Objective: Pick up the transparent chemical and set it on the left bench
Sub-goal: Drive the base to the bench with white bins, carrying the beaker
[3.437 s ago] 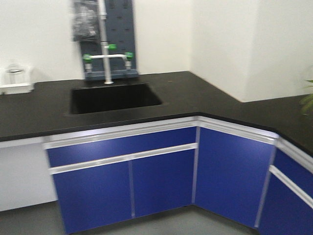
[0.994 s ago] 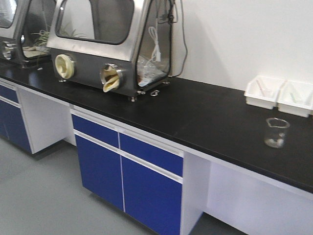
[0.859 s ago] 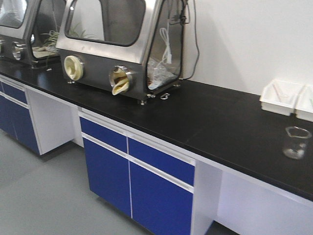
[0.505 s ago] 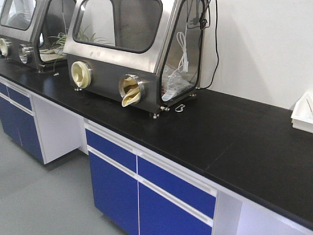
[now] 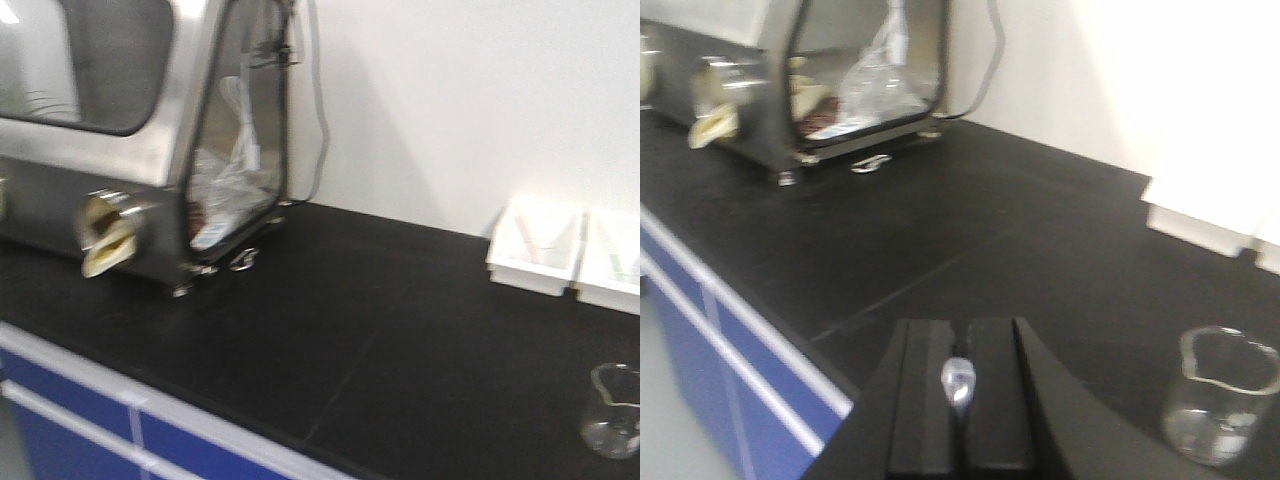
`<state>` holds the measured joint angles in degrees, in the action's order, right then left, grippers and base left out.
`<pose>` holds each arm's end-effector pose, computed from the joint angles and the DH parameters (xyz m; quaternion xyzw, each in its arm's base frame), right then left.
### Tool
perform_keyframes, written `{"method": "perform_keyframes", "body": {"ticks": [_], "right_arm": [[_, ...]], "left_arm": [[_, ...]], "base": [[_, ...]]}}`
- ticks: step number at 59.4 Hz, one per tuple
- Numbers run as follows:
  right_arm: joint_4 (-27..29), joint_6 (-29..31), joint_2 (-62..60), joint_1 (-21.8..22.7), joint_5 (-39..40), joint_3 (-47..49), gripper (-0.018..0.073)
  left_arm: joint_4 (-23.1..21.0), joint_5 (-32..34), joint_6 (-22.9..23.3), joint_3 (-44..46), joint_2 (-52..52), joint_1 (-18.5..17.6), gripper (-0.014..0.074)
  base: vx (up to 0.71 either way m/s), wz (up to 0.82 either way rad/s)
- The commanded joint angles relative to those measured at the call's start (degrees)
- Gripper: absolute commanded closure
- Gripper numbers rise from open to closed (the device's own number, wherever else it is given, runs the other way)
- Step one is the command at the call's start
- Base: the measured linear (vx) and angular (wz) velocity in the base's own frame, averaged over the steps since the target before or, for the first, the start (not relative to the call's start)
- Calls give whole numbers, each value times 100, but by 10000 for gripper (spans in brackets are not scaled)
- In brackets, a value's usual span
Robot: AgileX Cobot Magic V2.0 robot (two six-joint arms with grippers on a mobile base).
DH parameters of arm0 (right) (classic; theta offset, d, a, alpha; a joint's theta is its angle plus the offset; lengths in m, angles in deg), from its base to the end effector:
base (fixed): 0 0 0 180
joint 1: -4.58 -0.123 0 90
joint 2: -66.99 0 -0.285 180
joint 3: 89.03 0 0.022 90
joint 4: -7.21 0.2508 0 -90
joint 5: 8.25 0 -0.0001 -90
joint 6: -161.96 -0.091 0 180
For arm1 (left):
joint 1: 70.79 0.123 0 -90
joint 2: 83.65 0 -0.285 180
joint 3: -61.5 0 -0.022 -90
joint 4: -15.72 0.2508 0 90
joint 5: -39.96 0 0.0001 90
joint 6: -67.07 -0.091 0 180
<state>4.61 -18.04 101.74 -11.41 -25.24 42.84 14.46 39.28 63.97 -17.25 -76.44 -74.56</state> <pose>0.0980 0.0268 0.3227 -0.1186 0.7560 0.0706 0.6399 0.0566 -0.0038 0.2036 0.0337 0.6852 -0.0123 0.7274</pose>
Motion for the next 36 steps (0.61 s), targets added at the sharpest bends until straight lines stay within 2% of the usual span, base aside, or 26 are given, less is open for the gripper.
{"method": "perform_keyframes", "body": {"ticks": [1,36], "right_arm": [[-32,36,18,9,462,183,562],[-32,36,18,9,462,183,562]], "left_arm": [[-4,449,45,-93,-110,-10,600],[-4,449,45,-93,-110,-10,600]], "base": [[31,-67],[26,-54]]}}
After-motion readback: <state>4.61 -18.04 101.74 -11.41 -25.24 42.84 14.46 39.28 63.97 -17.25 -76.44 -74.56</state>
